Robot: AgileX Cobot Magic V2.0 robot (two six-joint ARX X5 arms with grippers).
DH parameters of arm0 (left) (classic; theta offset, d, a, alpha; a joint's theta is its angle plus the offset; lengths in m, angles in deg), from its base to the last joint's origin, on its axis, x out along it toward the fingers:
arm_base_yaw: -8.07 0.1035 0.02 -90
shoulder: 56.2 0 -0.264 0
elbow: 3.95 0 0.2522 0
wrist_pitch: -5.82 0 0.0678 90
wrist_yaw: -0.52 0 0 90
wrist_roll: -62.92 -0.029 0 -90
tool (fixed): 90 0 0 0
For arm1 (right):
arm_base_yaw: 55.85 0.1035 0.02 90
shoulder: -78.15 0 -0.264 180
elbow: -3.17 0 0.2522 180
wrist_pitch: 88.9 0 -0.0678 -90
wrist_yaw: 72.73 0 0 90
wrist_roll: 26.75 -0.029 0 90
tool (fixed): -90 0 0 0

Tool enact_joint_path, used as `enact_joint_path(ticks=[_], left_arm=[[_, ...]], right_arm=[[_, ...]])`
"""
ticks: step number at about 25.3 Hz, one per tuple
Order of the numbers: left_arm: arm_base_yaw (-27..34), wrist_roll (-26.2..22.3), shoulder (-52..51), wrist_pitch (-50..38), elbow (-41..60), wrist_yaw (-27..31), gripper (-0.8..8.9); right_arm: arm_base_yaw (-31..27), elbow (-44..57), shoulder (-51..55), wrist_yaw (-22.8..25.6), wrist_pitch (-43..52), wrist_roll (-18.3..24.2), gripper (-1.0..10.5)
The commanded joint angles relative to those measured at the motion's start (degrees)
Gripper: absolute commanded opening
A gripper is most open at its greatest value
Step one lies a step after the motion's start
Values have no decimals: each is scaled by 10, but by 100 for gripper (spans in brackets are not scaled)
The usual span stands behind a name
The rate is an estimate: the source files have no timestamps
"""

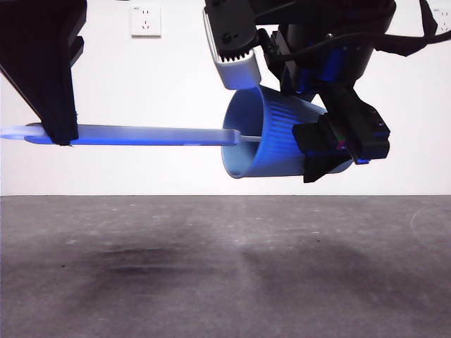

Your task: Pick up the cup brush,pick up the cup,insert the brush into the cup,clean the cup,put the cup brush back,put the cup back to the fixed position on the table

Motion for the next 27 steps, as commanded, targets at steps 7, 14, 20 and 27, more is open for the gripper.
enact_joint_path(ticks=[7, 14, 20, 27], left_arm=[[2, 3, -3, 38, 0, 59, -9], [31, 7, -34, 55, 0, 70, -9], [82, 7, -43, 50, 0, 68, -9], [129, 111, -43, -13, 0, 64, -9]], right_arm=[[-33, -1, -1, 16, -28, -43, -17], [-87, -1, 27, 15, -37, -82, -17], [-124, -1, 77, 13, -35, -118, -17], [-154, -1, 146, -10, -28, -212, -17]])
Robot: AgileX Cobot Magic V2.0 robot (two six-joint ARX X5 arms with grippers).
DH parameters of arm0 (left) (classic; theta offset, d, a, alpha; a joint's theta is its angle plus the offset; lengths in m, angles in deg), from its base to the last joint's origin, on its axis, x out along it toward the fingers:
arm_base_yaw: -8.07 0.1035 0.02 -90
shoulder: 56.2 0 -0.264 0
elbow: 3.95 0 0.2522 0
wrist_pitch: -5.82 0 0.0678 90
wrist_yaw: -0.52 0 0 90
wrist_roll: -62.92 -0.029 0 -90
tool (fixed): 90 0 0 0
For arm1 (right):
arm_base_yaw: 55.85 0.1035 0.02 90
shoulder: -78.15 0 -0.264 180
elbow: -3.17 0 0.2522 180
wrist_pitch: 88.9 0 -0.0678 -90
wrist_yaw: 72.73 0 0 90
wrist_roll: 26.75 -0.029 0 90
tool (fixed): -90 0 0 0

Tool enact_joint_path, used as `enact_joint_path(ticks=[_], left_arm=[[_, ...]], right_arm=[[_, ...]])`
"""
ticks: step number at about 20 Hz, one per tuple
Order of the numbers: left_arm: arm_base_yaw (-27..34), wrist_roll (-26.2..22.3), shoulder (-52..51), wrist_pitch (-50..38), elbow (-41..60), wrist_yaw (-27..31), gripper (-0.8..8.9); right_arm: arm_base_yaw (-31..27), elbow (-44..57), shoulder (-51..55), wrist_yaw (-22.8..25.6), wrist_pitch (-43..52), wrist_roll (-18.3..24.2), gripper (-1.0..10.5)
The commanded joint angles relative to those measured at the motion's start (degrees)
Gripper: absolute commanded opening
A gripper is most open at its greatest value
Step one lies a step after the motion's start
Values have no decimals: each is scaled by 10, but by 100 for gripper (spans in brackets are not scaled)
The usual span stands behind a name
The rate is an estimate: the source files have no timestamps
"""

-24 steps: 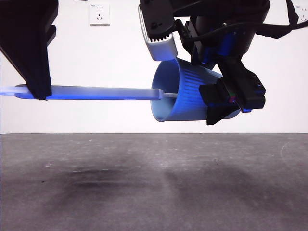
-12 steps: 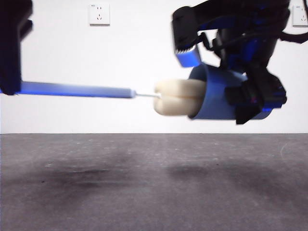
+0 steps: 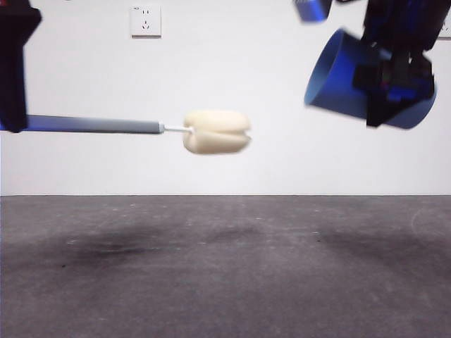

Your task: Pick up the cup brush,pick up the cup,insert the brush into the cup,clean the cup,put the cup brush back,put the cup back to the fixed position on the table

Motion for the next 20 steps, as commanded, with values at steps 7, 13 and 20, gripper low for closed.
enact_joint_path(ticks=[7, 13, 20], left_arm=[[33, 224, 42, -161, 2, 3, -9], [39, 314, 139, -250, 10, 3, -9], [23, 346, 260, -302, 10, 19, -9]], right_arm=[[-6, -3, 121, -98, 31, -293, -17], [-6, -3, 191, -158, 33, -396, -17], [-7, -3, 213, -185, 33, -398, -17]])
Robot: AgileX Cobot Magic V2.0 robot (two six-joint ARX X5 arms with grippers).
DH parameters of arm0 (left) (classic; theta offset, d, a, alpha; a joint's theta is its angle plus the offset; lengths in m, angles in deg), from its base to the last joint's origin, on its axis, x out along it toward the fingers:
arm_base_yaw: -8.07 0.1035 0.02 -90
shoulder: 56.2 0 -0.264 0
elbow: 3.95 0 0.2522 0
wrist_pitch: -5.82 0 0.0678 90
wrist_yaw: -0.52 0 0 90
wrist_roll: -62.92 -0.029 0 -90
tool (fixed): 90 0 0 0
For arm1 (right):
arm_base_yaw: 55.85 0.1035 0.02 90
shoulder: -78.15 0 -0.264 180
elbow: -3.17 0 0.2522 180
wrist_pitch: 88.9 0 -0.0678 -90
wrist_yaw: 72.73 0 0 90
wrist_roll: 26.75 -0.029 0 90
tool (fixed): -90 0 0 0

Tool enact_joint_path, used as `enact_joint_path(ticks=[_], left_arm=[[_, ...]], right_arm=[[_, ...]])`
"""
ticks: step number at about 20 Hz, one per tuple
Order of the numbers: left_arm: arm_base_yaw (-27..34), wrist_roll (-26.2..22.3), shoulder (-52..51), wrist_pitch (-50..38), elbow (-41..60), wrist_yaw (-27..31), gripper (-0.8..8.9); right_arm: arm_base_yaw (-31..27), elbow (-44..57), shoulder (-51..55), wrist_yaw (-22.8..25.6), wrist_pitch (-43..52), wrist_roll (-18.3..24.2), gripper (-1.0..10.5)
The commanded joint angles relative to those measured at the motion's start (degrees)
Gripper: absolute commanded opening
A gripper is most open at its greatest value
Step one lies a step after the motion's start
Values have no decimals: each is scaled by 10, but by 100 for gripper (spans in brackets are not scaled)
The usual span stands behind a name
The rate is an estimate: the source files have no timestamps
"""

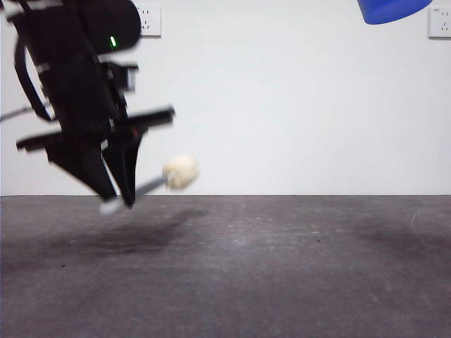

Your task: Pick up the cup brush,pick up the cup,insert the brush into the cup,clean the cup,put the cup brush back,put the cup back to the fixed position on the table

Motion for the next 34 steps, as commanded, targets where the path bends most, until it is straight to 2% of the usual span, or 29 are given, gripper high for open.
enact_joint_path(ticks=[1, 7, 12, 14, 16, 17, 23, 27, 29, 30, 32, 34], left_arm=[[-7, 14, 37, -10, 7, 5, -9], [-26, 31, 82, -52, 7, 7, -9], [-30, 45, 84, -58, 7, 33, -7], [-30, 46, 84, -62, 7, 31, 37], [-30, 46, 84, -63, 7, 15, 250], [-30, 46, 84, -64, 7, 12, 321], [-30, 45, 79, -49, 7, -17, 344], [-30, 8, 27, -27, 7, -17, 344], [-30, -40, -22, -7, 7, -26, 344], [-30, -68, -53, 8, 7, -27, 344], [-28, -84, -115, 44, 7, -25, 344], [-28, -98, -179, 69, 7, -24, 344]], right_arm=[[0, -3, 1, -2, 5, -8, -17], [0, -3, 1, -4, 5, -8, -17], [0, -3, 1, -4, 3, -15, -17], [0, -3, 1, -5, 3, -21, -17], [0, -3, 0, -20, 4, -29, -17], [0, -3, 0, -25, 4, -35, -17], [0, -2, -30, -34, 14, -54, -17], [-7, -1, -97, -33, 71, -55, -17], [-31, 1, -147, -40, 107, -56, -17], [-52, 1, -176, -71, 128, -57, -17], [-90, 10, -224, -120, 181, -63, -17], [-117, 29, -267, -146, 241, -63, -17]])
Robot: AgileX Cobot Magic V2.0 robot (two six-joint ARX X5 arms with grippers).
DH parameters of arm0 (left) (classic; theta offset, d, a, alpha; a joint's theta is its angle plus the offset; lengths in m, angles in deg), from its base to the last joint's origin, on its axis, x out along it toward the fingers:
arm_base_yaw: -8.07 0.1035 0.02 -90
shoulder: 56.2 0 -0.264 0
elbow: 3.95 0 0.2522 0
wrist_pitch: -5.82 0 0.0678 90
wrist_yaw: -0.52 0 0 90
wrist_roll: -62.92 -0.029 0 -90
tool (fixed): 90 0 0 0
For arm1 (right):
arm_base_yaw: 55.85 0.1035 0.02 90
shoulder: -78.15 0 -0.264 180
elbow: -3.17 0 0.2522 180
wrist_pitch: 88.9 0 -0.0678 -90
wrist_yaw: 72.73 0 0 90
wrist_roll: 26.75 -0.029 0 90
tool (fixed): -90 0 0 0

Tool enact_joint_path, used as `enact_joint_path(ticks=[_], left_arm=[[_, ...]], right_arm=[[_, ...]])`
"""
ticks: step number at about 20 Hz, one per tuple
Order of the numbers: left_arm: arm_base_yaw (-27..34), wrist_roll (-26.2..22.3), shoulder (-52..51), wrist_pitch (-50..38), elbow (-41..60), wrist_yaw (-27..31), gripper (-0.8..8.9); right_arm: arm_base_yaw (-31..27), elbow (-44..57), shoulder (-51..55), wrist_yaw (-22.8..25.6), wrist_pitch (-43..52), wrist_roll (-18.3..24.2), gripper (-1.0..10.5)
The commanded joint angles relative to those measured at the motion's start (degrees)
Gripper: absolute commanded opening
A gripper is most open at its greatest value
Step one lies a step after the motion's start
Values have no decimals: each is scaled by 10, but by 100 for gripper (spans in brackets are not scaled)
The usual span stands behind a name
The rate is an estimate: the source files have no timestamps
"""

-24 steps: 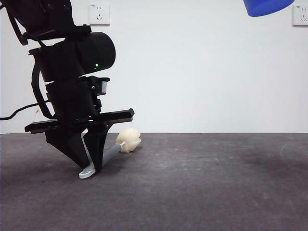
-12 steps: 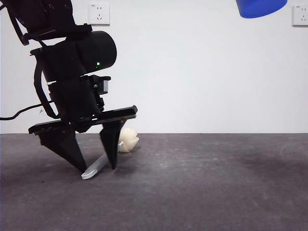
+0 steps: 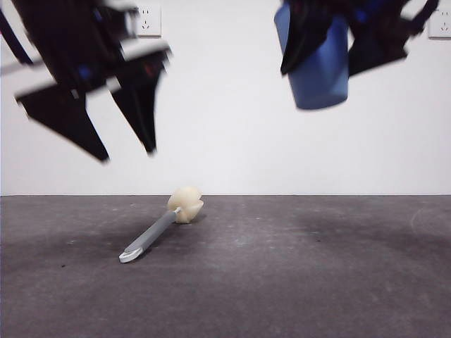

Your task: Pick up the cup brush,pick up the cup,insert the brush into the cup,clean the cup,put the cup brush back,put the cup back to the fixed position on the table

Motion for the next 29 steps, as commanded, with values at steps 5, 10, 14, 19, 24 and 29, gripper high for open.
enact_joint_path(ticks=[5, 10, 14, 19, 24, 29], left_arm=[[0, -35, -168, 22, 5, -5, 344], [0, -35, -232, 55, 5, -5, 344], [0, -35, -251, 62, 5, -5, 344], [0, -35, -252, 64, 5, -4, 344], [0, -35, -252, 64, 5, -3, 344], [0, -35, -252, 64, 5, -3, 344]], right_arm=[[-51, 78, -118, -65, 178, -8, -17], [-70, 98, -212, -85, 299, 10, -17], [-90, 98, -283, -100, 367, 12, -17], [-96, 98, -331, -115, 396, 29, -17], [-95, 105, -347, -114, 382, 29, -3], [-95, 105, -346, -113, 327, 28, 300]])
